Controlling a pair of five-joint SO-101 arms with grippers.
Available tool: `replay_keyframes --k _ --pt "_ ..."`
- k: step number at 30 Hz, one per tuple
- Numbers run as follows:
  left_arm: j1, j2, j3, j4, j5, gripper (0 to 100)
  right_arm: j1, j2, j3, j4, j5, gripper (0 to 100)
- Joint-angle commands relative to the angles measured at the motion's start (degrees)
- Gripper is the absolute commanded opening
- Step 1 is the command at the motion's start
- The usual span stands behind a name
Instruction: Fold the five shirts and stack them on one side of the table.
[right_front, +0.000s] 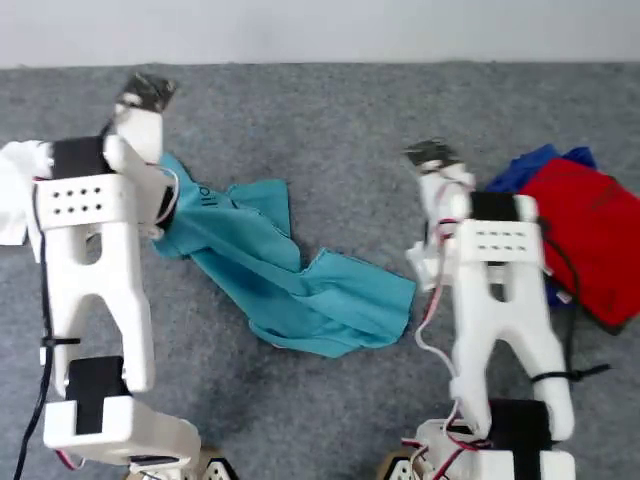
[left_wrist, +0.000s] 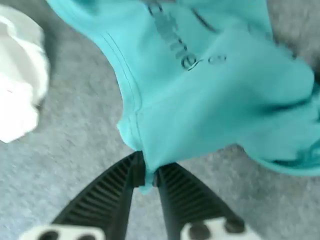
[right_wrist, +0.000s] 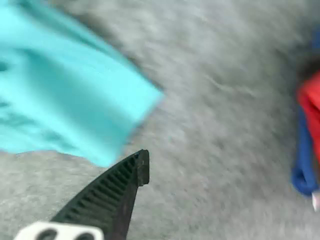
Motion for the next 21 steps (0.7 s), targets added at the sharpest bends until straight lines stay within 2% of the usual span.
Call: replay_keyframes --k 1,5,8,14,21 --pt "-0.4 -2.5 2.9 1.0 -0.6 1 -8.2 -0.2 1.2 -2.9 -0.5 67.5" --pt "-0.4 -2.9 6.4 1.0 -0.6 1 -9.9 0.4 7.6 -13.5 -0.5 67.5" --pt "-0.4 -2.9 8.0 1.0 -0.6 1 -7.5 2.1 10.5 -18.9 -0.9 67.5" --pt "-0.4 -2.8 8.5 0.9 -0.6 1 -3.0 5.3 10.8 -20.8 -1.1 67.5" --pt "-0.4 -2.4 8.5 0.9 -0.6 1 -3.4 10.7 11.0 -24.4 -1.1 67.3"
